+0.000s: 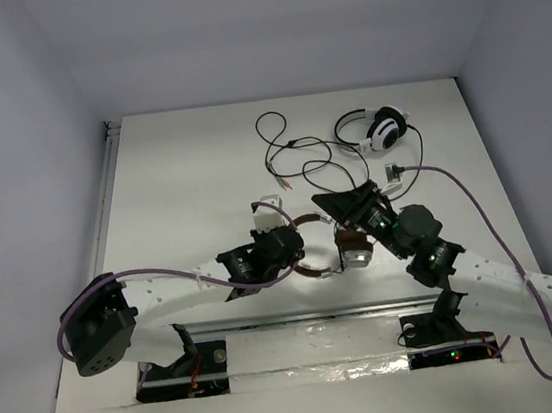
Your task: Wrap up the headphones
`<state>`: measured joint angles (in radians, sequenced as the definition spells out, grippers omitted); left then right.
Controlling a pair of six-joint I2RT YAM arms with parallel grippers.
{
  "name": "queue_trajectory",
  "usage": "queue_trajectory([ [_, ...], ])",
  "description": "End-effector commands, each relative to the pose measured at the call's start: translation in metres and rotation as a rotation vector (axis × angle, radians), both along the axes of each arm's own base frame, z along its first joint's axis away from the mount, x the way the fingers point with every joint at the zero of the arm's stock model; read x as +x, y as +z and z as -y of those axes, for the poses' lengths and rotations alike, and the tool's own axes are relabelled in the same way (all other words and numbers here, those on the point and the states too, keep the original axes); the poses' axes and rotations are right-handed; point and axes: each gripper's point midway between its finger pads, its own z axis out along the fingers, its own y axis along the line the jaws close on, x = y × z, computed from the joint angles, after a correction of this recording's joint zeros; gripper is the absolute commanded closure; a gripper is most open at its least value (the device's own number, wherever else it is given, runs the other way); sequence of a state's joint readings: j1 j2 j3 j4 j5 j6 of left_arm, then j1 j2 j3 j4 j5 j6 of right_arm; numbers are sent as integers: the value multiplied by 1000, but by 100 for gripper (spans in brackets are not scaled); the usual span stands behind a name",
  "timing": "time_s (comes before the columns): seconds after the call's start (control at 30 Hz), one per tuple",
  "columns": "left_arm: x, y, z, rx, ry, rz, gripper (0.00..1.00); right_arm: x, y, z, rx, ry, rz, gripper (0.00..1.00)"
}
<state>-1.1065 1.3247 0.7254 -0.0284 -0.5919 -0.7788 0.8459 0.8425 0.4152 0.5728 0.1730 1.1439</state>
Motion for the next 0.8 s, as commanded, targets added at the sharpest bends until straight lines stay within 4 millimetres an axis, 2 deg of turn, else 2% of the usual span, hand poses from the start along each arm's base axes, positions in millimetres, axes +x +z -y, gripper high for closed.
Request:
queue_trajectory([
  [0.0, -5, 25, 15, -124, 19, 33, 100, 25, 22, 8, -21, -141, 37, 57],
  [0.07, -10, 25, 20, -137, 4, 20, 100, 34, 11, 9, -70, -184, 11, 57],
  [0.17, -18, 20, 20, -133, -26, -19, 100, 35, 6, 8, -134, -186, 31, 59],
  [0.23, -20, 24, 20, -139, -38, -25, 100, 27, 17, 6, -169, -146, 88, 71],
  [0.27, -22, 24, 20, -130, -47, -30, 100, 17, 13, -1, -234, -77, 106, 77],
  [0.3, -21, 25, 19, -118, -49, -29, 100, 13, 11, -2, -321, -51, 148, 90],
  [0.33, -20, 28, 19, -114, -50, -24, 100, 6, 27, -2, -346, -18, 184, 94],
  [0.37, -21, 28, 21, -109, -63, -26, 100, -7, 5, -4, -451, 69, 152, 96],
  [0.4, -21, 26, 20, -80, -75, -22, 100, -14, -1, -2, -506, 102, 167, 99],
  [0.43, -19, 26, 20, -68, -72, -16, 100, -25, 3, 4, -510, 125, 181, 100],
  [0.47, -14, 25, 15, -48, -53, -5, 100, -41, -15, 7, -558, 207, 148, 100],
  [0.57, 2, 24, 9, -40, -24, 9, 100, -67, -29, 21, -564, 269, 125, 100],
  [0.63, 16, 36, 9, -65, -12, 45, 100, -73, -38, 26, -562, 278, 99, 100],
  [0.67, 27, 39, 3, -65, 13, 53, 100, -77, -44, 29, -567, 284, 86, 100],
  [0.77, 49, 57, 5, -97, 27, 100, 100, -81, -68, 29, -593, 315, 36, 100],
])
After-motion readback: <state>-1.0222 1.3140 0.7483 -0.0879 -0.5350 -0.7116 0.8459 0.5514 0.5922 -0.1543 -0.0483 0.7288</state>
